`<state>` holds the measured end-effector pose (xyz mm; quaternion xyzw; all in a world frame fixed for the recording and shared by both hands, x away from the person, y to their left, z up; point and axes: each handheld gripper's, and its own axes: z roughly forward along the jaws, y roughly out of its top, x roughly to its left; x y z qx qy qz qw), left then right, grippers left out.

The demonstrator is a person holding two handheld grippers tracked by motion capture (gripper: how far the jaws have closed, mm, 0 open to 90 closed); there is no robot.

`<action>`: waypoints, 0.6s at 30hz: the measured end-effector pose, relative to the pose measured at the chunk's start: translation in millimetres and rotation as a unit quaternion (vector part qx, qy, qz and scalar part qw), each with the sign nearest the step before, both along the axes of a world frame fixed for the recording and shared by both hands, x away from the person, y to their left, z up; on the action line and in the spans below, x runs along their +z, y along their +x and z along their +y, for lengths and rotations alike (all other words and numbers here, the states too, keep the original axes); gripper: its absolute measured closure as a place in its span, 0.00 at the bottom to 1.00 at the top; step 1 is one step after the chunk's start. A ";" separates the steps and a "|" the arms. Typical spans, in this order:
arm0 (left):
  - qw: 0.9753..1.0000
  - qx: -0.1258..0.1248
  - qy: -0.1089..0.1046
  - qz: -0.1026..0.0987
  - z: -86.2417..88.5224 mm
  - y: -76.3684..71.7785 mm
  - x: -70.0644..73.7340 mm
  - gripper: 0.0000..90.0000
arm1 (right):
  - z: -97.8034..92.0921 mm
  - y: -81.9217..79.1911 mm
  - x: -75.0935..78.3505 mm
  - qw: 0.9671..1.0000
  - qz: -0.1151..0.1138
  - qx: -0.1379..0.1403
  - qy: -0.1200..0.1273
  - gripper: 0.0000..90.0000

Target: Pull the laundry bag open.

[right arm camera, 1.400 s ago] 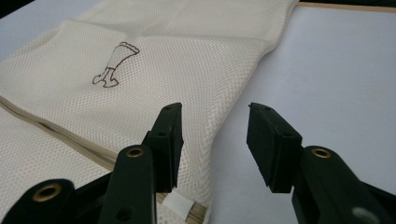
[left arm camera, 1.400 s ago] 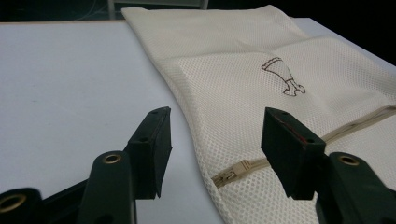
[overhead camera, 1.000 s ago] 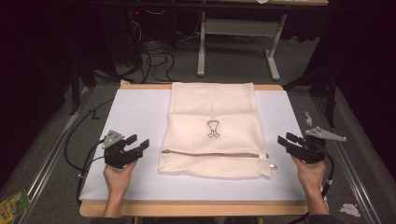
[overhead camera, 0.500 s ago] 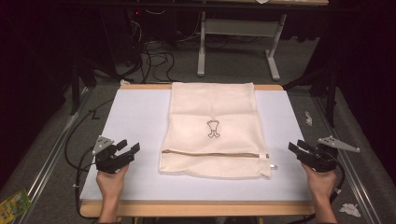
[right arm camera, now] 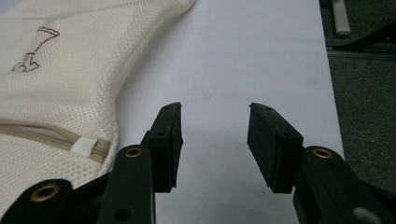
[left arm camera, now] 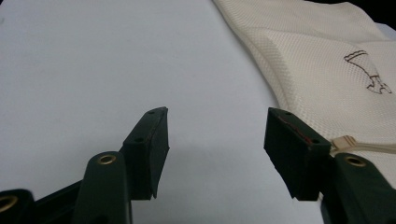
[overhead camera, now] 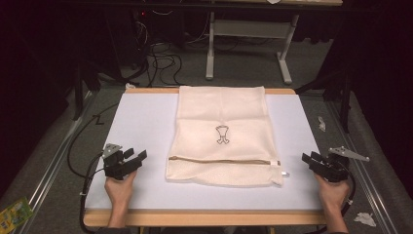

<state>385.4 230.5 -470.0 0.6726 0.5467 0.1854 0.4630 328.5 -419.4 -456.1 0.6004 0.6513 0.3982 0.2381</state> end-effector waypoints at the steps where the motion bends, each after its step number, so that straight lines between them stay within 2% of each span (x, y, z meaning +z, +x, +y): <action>1: 1.000 0.003 0.004 0.002 -0.9 2.2 -1.0 0.45 | -0.4 1.6 -1.3 1.000 0.000 -0.001 -0.002 0.62; 5: 1.000 0.004 0.012 0.004 -4.1 6.9 -3.0 0.45 | -0.7 5.2 -3.9 1.000 0.000 -0.004 -0.004 0.62; 10: 1.000 0.017 0.014 0.005 -6.6 14.8 -7.9 0.44 | -2.2 10.7 -8.0 1.000 0.000 -0.013 0.000 0.62; 18: 0.999 0.027 0.020 0.007 -8.4 19.3 -11.1 0.44 | -0.4 19.0 -13.9 1.000 0.002 -0.017 -0.001 0.61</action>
